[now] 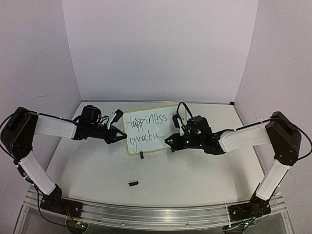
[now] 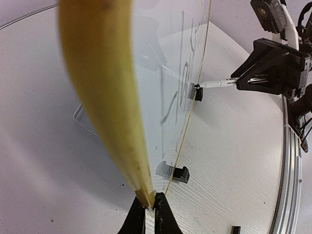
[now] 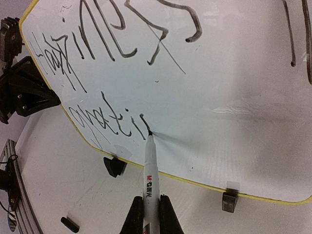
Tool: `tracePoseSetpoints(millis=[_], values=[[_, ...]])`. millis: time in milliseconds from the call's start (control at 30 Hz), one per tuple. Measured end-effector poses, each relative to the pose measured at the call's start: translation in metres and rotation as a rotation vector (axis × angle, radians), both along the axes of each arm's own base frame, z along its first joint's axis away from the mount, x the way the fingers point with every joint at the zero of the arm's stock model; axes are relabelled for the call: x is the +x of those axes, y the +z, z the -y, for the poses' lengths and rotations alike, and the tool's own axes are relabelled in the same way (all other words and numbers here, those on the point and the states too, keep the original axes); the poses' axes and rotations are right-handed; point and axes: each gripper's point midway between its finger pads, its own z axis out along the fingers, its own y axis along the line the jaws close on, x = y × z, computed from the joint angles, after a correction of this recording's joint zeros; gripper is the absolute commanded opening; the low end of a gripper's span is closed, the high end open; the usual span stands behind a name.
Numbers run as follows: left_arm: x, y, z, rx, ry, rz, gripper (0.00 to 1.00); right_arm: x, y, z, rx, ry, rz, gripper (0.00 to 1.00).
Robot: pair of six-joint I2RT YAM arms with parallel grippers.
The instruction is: Write a sentence on the whiteboard
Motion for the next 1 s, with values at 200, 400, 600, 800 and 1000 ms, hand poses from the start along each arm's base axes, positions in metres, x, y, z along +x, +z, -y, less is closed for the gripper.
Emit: tracePoseSetpoints(millis=[200, 400, 600, 800, 1000], values=[[0.000, 0.000, 0.000, 0.000, 0.000, 0.000, 0.00, -0.001, -0.002, 0.004, -0.025, -0.005, -0.002, 0.00], [0.000, 0.000, 0.000, 0.000, 0.000, 0.000, 0.00, 0.002, 0.007, 0.006, -0.028, -0.016, 0.024, 0.00], [0.000, 0.000, 0.000, 0.000, 0.000, 0.000, 0.00, 0.006, 0.021, 0.004, -0.017, -0.017, 0.055, 0.00], [0.000, 0.000, 0.000, 0.000, 0.000, 0.000, 0.00, 0.008, 0.023, 0.004, -0.016, -0.020, 0.064, 0.00], [0.000, 0.000, 0.000, 0.000, 0.000, 0.000, 0.00, 0.008, 0.022, 0.005, -0.016, -0.024, 0.061, 0.00]])
